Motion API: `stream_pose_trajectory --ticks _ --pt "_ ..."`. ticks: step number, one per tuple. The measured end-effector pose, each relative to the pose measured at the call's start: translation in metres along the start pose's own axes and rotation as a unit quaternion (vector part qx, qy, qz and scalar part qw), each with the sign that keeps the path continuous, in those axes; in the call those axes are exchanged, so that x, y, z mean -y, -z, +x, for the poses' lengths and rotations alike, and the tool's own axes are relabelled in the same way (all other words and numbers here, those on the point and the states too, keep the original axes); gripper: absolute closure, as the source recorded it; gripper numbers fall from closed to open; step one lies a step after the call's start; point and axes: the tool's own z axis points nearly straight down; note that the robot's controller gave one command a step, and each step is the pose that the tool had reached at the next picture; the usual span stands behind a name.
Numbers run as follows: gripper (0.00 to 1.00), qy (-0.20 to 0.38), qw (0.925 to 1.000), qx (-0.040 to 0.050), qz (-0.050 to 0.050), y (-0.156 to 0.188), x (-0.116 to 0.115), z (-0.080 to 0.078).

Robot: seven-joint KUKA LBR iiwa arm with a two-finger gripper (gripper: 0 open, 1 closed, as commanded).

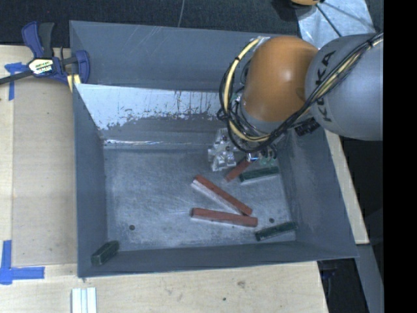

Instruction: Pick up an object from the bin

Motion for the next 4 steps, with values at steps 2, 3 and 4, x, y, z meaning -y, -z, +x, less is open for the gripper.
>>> stream_pose_trajectory --ticks 2,3,4 --pt "1.00 0.011 0.9999 -0.0048 0.000 0.035 0.000 -0.002" --pt "1.00 0.009 1.0000 0.0028 0.000 0.061 0.002 -0.010" --pt "1.00 0.016 0.9999 -0.0044 0.000 0.101 -0.002 -0.009"
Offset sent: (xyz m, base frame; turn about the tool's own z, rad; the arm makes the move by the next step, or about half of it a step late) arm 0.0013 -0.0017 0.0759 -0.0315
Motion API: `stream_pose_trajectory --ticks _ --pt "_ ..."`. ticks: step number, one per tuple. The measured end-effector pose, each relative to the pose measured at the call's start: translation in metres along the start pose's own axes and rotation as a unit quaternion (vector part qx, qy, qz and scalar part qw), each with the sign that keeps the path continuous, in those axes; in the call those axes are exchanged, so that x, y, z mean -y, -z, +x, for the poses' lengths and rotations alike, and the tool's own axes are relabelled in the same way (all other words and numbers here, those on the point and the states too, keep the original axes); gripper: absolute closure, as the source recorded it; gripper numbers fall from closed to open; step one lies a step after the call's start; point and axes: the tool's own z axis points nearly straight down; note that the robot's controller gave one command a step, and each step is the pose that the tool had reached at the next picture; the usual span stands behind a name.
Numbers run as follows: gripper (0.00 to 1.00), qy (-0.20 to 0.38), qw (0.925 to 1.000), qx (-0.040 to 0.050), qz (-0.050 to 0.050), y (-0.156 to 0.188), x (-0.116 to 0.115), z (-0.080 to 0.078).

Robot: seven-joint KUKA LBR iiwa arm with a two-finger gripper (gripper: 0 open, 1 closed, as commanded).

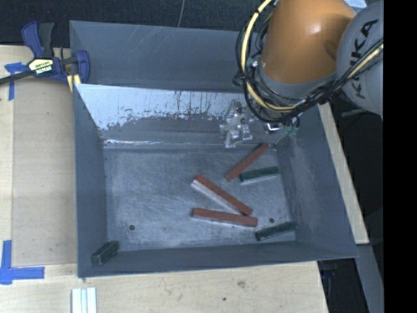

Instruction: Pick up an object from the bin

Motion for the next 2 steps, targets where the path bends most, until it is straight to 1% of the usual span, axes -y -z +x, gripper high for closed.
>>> stream_pose_trajectory --ticks 1,2 --pt "0.00 0.001 1.0000 0.0049 0.000 -0.1158 -0.0006 -0.0086" --pt "0.00 0.000 1.0000 0.0024 0.000 -0.1240 -0.0007 -0.0079"
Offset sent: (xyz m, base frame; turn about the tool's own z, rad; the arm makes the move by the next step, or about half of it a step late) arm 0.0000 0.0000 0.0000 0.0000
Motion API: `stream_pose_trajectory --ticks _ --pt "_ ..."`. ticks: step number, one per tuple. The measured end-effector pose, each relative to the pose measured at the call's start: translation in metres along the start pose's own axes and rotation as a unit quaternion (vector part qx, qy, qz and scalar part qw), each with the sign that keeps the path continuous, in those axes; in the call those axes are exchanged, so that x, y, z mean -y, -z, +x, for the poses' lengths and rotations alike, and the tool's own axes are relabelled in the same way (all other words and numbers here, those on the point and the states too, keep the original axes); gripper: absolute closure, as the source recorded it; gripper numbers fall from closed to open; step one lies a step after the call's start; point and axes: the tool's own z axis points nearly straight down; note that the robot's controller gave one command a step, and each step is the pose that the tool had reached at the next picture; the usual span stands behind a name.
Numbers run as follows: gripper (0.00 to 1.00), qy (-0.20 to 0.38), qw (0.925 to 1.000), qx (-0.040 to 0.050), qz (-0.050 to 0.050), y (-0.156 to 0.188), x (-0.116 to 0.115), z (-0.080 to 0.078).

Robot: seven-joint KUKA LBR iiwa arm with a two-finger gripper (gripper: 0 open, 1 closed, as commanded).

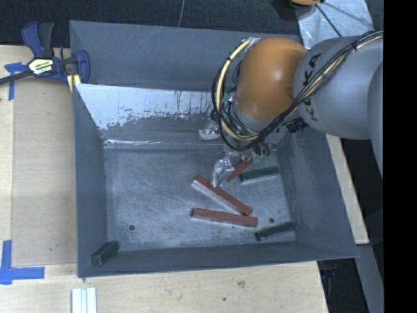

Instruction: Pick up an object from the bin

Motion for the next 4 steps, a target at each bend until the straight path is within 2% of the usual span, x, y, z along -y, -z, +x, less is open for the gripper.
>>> stream_pose_trajectory --ticks 1,2,3,4 --pt "1.00 0.066 0.9978 -0.0049 0.001 -0.050 0.026 0.012" --pt "0.00 0.064 0.9978 0.0157 0.001 -0.051 0.023 0.005" --pt "0.00 0.064 0.9978 0.0154 0.000 -0.052 0.024 0.006" --pt "0.00 0.097 0.9952 0.0070 0.001 -0.043 0.023 0.025"
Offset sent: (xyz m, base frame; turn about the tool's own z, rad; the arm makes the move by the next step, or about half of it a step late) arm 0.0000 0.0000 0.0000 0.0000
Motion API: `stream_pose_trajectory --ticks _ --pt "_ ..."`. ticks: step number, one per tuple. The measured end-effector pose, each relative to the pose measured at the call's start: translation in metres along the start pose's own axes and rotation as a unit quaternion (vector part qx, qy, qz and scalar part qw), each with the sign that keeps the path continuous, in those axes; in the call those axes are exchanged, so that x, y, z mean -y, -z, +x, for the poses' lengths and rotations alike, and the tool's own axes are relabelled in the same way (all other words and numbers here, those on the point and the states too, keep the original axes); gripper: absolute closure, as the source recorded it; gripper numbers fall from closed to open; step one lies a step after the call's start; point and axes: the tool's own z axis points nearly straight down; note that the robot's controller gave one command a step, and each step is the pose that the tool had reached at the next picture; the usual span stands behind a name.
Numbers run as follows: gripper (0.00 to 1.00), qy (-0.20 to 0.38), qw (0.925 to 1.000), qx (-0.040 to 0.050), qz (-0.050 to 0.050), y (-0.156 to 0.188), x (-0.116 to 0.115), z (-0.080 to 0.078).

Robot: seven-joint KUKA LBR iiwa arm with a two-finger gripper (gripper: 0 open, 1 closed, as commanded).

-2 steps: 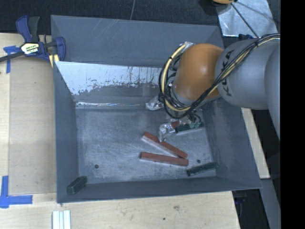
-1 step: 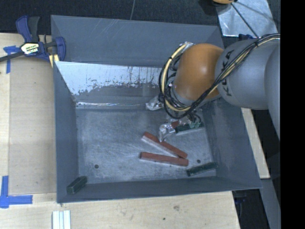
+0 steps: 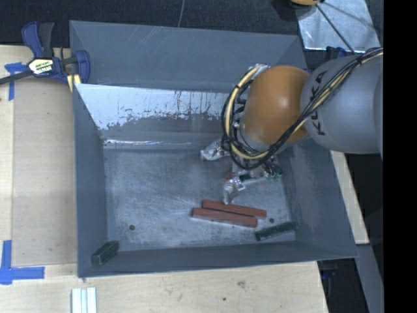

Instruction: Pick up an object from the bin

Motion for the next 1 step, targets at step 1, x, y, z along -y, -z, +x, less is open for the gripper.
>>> stream_pose_trajectory --ticks 1 --pt "0.00 0.130 0.9915 -0.0032 0.000 0.0174 -0.0115 0.0306"
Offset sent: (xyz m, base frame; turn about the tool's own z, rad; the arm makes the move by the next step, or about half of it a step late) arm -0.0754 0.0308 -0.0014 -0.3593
